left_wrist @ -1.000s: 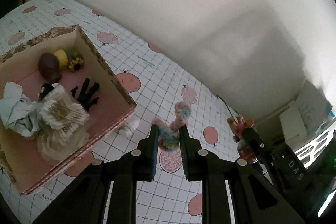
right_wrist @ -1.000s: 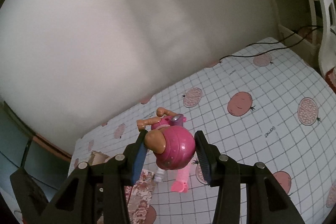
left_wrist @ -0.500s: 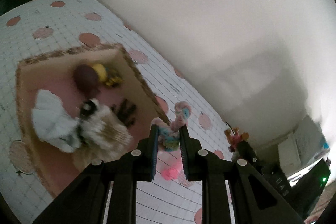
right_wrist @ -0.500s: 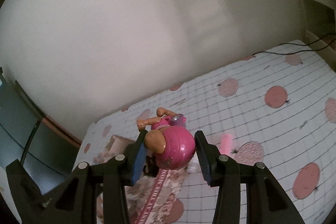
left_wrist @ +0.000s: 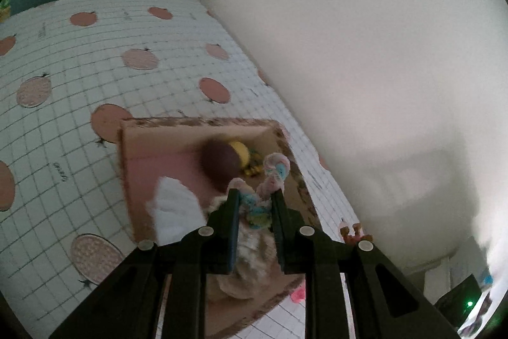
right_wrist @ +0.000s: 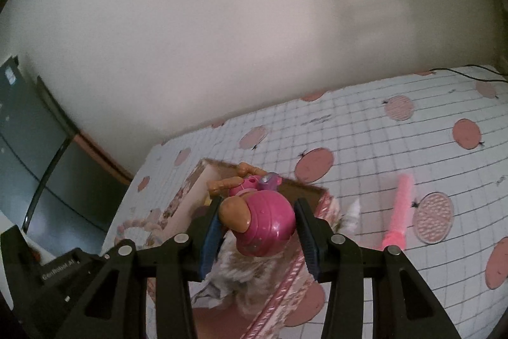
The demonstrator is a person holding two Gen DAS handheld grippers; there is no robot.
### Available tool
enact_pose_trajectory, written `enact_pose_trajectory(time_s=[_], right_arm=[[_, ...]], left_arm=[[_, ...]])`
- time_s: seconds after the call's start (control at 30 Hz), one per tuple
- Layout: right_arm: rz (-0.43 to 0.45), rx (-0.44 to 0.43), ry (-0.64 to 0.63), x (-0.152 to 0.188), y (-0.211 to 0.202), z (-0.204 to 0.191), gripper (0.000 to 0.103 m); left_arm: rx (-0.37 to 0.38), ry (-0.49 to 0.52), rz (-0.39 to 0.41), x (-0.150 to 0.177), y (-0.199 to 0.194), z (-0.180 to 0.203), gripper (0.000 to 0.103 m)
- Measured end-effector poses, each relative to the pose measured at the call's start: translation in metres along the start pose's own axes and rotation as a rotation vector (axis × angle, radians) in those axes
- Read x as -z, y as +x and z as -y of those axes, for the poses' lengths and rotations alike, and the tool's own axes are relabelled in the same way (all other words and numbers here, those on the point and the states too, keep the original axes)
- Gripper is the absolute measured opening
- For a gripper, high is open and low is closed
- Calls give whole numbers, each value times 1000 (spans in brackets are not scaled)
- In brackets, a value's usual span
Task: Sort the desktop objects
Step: 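Lift the bracelet and pink doll and carry them over the box, then open both tools to drop the bracelet and doll into the box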
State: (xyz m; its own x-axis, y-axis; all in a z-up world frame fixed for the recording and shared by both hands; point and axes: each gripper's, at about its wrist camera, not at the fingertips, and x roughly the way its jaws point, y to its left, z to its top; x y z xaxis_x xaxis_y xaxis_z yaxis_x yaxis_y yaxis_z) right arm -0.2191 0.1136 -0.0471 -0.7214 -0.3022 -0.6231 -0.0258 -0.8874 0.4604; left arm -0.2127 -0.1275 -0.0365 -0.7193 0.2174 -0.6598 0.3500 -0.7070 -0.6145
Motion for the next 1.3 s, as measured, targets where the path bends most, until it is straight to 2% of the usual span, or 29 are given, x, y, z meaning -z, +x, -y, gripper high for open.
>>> enact_pose_trajectory(time_s=[0.3, 0.63, 0.93, 1.3], right_arm=[[-37, -28, -47, 12, 14, -23, 48], [-70, 17, -48, 16, 22, -19, 48], [-107, 41, -52, 22, 31, -15, 48], [-132, 49, -54, 25, 39, -12, 48]], left_arm=[[-38, -45, 37, -11, -7, -22, 20], [-18, -29, -2, -9, 5, -18, 20], [-34, -37, -69, -2, 24, -21, 20], [-47, -45, -103, 1, 32, -22, 20]])
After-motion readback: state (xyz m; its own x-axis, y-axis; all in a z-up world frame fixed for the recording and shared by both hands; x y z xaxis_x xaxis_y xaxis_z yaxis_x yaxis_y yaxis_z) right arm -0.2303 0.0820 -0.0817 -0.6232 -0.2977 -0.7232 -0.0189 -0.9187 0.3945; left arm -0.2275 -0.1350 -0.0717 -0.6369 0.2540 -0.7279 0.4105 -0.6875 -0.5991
